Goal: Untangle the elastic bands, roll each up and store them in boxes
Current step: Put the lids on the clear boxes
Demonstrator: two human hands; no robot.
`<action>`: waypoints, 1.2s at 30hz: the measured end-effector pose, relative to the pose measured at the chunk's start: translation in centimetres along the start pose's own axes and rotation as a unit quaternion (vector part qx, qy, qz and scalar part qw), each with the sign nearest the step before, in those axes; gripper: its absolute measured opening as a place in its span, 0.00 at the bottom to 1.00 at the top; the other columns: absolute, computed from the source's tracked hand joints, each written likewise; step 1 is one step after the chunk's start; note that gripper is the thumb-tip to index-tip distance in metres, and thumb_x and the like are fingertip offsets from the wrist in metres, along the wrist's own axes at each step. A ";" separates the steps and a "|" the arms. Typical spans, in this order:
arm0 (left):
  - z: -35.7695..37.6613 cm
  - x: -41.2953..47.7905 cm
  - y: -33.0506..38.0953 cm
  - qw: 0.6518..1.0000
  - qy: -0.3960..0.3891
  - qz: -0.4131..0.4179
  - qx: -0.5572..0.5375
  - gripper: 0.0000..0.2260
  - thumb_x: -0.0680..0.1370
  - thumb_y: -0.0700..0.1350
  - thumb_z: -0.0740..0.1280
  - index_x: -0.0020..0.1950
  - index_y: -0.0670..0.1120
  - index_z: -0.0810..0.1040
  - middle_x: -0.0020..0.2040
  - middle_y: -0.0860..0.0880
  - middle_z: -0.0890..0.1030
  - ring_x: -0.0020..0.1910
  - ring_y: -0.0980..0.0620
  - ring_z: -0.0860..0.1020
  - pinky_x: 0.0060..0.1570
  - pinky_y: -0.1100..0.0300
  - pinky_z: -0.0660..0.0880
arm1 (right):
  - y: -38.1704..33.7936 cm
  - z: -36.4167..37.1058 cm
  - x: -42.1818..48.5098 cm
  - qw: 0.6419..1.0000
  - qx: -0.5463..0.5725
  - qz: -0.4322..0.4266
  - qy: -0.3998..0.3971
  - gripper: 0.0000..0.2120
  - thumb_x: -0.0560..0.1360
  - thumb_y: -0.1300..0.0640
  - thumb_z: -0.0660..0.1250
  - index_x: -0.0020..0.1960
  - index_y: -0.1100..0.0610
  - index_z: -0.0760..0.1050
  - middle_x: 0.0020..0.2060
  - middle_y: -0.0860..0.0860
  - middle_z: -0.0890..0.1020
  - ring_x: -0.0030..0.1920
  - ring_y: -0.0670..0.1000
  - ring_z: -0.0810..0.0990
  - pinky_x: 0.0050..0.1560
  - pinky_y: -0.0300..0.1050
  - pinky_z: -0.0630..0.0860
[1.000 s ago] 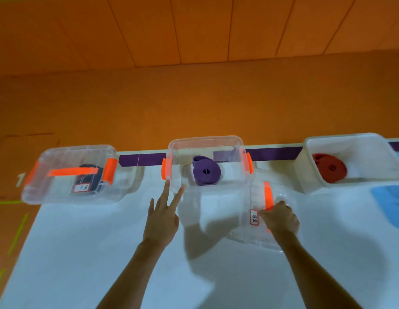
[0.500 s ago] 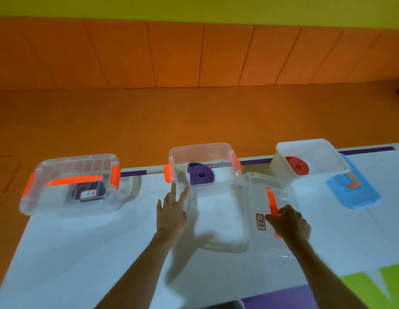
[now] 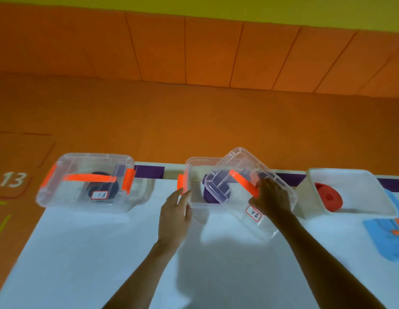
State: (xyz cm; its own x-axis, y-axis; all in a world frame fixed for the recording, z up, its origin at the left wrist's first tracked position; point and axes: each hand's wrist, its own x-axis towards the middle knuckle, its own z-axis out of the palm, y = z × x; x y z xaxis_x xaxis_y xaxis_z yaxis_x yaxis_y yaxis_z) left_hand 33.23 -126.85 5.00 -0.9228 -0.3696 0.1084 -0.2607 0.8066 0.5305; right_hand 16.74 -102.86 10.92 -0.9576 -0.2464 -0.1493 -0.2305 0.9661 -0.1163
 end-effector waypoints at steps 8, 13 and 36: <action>1.9 6.8 1.1 0.984 0.038 -0.131 -0.114 0.19 0.87 0.45 0.61 0.79 0.50 0.70 0.73 0.49 0.77 0.71 0.44 0.75 0.66 0.43 0.76 | -3.9 1.2 7.1 0.975 -0.116 -0.175 -0.069 0.21 0.72 0.49 0.73 0.62 0.55 0.75 0.59 0.52 0.78 0.63 0.56 0.77 0.60 0.51 0.76; 4.0 9.2 0.8 0.978 -0.009 -0.165 -0.125 0.21 0.87 0.48 0.61 0.81 0.53 0.65 0.74 0.49 0.76 0.73 0.44 0.73 0.68 0.41 0.75 | -3.9 2.8 8.3 0.971 -0.082 -0.215 -0.069 0.22 0.71 0.48 0.72 0.62 0.53 0.76 0.60 0.49 0.78 0.62 0.54 0.77 0.61 0.50 0.75; 6.7 10.0 -1.0 0.845 0.023 -0.397 -0.356 0.31 0.78 0.64 0.68 0.77 0.51 0.72 0.69 0.45 0.79 0.68 0.41 0.79 0.63 0.49 0.78 | 2.3 9.2 7.7 0.766 0.588 0.248 -0.079 0.19 0.66 0.32 0.76 0.42 0.47 0.84 0.36 0.49 0.85 0.42 0.55 0.86 0.47 0.61 0.85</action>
State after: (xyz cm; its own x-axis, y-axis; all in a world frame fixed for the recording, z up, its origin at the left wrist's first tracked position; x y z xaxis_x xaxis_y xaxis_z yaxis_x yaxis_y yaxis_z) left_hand 22.39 -128.21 -0.10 -0.5209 -0.6944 -0.4966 -0.5411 -0.1814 0.8212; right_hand 10.45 -103.27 0.48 -0.8231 0.0318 -0.5670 0.5582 0.2289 -0.7975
